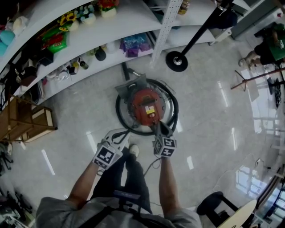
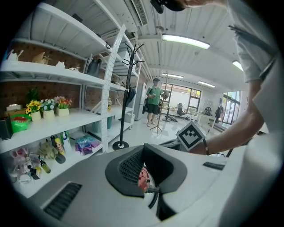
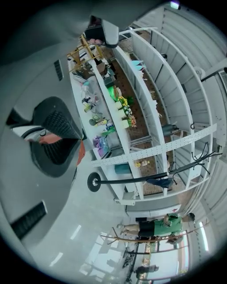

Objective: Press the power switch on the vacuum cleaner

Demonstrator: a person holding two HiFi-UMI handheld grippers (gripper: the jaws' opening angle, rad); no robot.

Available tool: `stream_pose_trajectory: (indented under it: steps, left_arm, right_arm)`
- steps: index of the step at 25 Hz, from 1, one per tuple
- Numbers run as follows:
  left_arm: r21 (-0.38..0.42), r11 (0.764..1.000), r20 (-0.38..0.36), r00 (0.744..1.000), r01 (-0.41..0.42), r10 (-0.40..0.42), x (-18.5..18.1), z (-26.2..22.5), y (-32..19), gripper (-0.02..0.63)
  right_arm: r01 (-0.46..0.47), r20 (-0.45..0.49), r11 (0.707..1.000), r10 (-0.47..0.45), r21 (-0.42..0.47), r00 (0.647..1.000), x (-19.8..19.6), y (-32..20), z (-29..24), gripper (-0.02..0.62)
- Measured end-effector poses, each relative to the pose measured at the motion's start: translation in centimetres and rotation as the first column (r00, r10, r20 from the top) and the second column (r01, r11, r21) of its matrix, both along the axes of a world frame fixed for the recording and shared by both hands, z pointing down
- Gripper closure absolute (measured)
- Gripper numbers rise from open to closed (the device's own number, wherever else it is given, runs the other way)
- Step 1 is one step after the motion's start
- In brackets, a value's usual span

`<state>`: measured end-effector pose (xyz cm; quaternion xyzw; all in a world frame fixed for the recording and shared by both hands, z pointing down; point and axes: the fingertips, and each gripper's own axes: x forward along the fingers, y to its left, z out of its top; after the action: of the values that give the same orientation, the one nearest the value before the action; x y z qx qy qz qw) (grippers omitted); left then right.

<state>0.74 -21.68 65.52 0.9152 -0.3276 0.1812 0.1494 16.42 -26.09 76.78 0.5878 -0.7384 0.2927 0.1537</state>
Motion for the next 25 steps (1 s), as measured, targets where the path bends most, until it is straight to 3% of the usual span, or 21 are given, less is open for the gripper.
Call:
stream_pose_trajectory:
  steps: [25]
  left_arm:
    - [0.157,0.987,-0.032,0.999,-0.029,0.035,0.5,-12.5,0.6,0.598]
  right_arm:
    - [-0.010,-0.003,0.990,0.011,0.139,1.000,-1.3,4.6,-17.1,0.583]
